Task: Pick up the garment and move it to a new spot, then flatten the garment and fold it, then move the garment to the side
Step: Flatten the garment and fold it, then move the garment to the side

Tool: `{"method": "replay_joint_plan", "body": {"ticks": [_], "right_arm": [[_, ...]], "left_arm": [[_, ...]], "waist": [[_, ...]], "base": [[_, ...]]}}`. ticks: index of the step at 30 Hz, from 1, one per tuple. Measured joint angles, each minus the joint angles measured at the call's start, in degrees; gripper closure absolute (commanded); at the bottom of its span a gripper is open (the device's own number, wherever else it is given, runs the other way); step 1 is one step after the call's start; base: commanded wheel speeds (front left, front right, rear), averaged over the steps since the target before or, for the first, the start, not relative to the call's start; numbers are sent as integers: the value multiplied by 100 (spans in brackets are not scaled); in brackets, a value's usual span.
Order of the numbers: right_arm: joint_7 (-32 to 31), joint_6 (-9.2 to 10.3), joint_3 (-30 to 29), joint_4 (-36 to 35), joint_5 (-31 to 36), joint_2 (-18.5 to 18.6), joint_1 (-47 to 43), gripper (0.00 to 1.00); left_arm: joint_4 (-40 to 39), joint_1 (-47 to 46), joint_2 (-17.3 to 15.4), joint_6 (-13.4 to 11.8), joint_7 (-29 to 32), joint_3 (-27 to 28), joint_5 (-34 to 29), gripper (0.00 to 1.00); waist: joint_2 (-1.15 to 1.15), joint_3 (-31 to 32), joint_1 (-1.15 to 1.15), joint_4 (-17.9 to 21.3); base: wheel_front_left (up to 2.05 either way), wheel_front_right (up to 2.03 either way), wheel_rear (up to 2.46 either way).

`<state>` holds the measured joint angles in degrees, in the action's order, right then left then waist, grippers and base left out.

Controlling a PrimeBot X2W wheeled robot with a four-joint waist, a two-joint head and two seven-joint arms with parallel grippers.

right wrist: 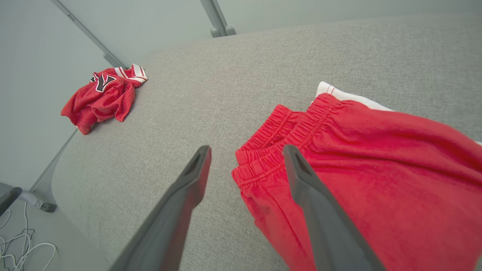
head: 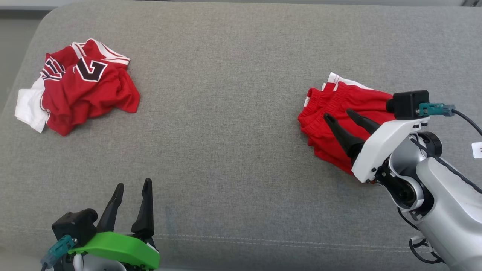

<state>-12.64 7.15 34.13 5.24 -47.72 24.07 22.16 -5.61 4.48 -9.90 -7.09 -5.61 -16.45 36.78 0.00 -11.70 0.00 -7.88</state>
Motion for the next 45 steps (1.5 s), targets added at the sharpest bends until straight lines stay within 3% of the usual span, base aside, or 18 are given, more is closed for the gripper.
{"method": "replay_joint_plan", "body": {"ticks": [12, 25, 38, 45], "right_arm": [[423, 2, -334, -245, 10, -305, -40, 0], [901, 9, -1288, -1, -1149, -745, -1215, 0], [922, -7, -1720, 521, -1603, -771, -1061, 0], [847, -136, -1812, 742, -1892, -825, -860, 0]], "left_arm": [[-15, 12, -12, 0, 0, 108, -15, 0], [-246, 126, -40, 0, 114, 131, -179, 0], [-459, -21, -91, 0, 305, 33, -226, 0], [-485, -134, -86, 0, 356, 45, -226, 0]], "waist": [[0, 37, 0, 324], [0, 22, 0, 728], [0, -433, 0, 687], [0, -619, 0, 578]], "base": [[0, 0, 0], [0, 0, 0], [0, 0, 0], [0, 0, 0]]}}
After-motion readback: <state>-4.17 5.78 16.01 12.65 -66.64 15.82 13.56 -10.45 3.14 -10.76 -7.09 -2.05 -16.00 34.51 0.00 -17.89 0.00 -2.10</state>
